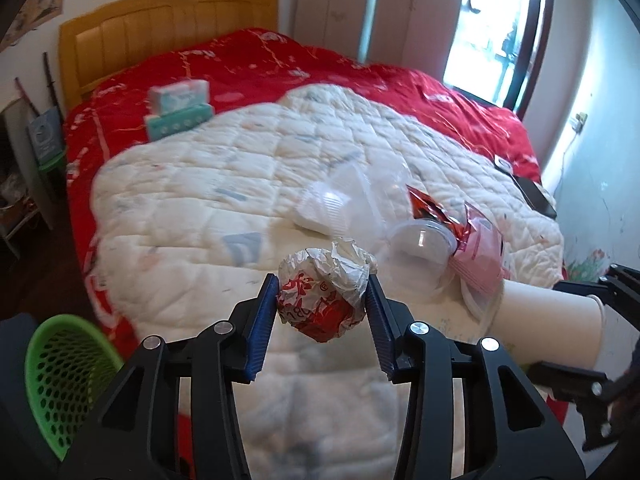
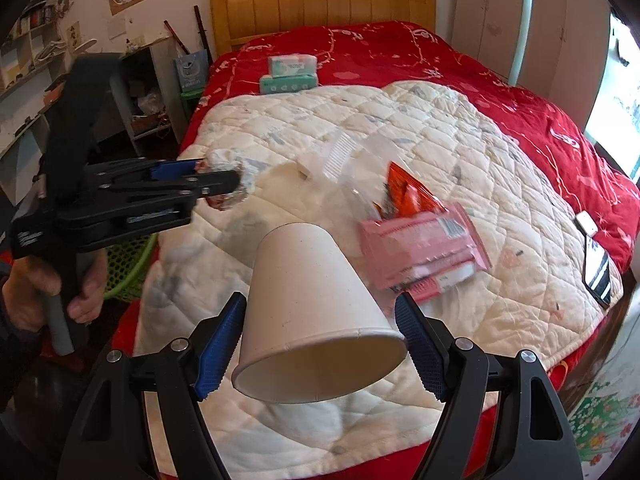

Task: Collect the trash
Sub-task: 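Drop the paper ball into the green basket with the left tool while the right tool drops the cup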

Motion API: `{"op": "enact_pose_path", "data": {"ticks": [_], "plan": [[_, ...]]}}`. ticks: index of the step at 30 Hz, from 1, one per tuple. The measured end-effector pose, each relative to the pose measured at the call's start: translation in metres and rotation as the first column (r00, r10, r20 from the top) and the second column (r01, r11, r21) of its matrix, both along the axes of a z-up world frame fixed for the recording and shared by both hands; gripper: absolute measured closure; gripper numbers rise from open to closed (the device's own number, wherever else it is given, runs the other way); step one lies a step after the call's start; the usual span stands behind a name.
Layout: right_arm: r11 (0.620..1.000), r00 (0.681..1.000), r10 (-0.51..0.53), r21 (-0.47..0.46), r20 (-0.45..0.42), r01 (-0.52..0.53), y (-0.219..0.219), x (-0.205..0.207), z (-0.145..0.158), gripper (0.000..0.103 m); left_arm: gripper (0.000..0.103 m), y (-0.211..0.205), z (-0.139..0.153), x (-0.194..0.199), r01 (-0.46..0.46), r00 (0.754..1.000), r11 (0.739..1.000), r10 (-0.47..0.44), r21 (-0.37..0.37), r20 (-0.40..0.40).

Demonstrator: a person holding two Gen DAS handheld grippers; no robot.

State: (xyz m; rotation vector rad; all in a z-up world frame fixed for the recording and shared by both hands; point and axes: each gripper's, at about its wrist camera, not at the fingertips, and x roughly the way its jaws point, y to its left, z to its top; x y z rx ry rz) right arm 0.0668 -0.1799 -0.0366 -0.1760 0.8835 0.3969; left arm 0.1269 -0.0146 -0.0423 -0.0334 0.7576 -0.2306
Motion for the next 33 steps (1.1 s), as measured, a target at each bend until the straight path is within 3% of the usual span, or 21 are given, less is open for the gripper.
{"op": "enact_pose_path", "data": {"ticks": [9, 19, 29, 33], "plan": [[0.995, 0.995, 0.093, 0.017, 0.023, -0.093, 0.053, 0.0, 0.011, 0.03, 0.06, 0.081, 0.014, -0.047, -0.179, 0.984, 0.982, 0.178, 0.057, 0.026], [0.977, 0.977, 0.21, 0.019, 0.027, -0.21, 0.118, 0.003, 0.014, 0.03, 0.059, 0.189, -0.018, -0.085, -0.408, 0.908, 0.908, 0.414, 0.096, -0.061], [0.959, 0.959, 0.284, 0.008, 0.008, -0.284, 0.168, 0.005, 0.008, 0.03, 0.052, 0.232, -0.054, -0.085, -0.466, 0.865, 0.88, 0.474, 0.086, -0.165], [0.953, 0.953, 0.303, 0.003, -0.002, -0.303, 0.181, 0.006, 0.004, 0.03, 0.04, 0.241, -0.062, -0.089, -0.49, 0.85, 0.869, 0.492, 0.063, -0.187]]}}
